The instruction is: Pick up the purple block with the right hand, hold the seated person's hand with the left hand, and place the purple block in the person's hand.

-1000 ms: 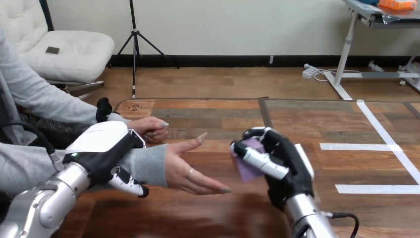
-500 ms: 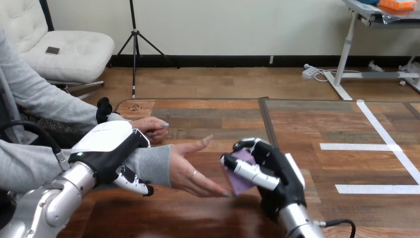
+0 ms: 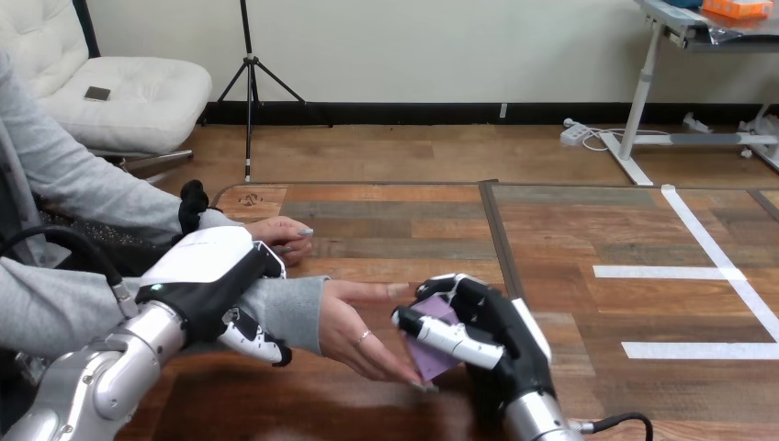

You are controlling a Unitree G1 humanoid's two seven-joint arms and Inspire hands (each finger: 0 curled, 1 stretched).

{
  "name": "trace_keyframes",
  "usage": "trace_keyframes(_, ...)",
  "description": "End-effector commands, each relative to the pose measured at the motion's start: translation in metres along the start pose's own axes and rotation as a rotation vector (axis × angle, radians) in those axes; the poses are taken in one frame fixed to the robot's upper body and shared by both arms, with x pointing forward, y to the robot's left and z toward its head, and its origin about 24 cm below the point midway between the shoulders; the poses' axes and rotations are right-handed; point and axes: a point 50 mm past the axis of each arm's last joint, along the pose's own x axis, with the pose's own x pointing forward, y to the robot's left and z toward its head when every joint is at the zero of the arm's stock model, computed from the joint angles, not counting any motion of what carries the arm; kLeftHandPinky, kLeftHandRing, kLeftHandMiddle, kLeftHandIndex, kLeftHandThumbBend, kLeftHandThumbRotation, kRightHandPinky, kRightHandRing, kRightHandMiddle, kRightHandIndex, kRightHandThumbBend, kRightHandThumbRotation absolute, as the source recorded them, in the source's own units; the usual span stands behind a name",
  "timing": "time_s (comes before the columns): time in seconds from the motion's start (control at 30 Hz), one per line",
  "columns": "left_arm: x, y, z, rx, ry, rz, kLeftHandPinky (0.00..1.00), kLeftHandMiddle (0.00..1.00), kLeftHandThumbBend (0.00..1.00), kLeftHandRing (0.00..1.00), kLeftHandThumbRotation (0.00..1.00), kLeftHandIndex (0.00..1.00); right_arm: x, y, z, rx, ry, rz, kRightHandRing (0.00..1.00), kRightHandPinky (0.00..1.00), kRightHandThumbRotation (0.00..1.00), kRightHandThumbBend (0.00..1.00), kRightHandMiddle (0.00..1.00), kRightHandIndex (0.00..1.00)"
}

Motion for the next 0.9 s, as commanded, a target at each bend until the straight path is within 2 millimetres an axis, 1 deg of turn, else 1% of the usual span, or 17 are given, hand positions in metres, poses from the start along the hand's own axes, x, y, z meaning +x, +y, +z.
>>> trace_keyframes(0.0,0.027,0.081,0.057,0.025,-0.229,0.274,0.12,0.28,0.73,0.18,0.0,0.31,0.012,0.053,0.046,0.1,-0.253,0.102,0.35,0.31,0.0,0.99,0.4,0.41)
trace_keyframes(0.5,0.034,0.079,0.063,0.024,-0.249,0.263,0.12,0.28,0.7,0.18,0.0,0.31,0.01,0.062,0.048,0.108,-0.265,0.128,0.35,0.31,0.0,0.98,0.39,0.41)
trace_keyframes(0.87,0.038,0.075,0.068,0.002,-0.265,0.26,0.12,0.28,0.7,0.19,0.0,0.31,0.009,0.069,0.052,0.111,-0.281,0.145,0.34,0.3,0.0,0.98,0.39,0.41)
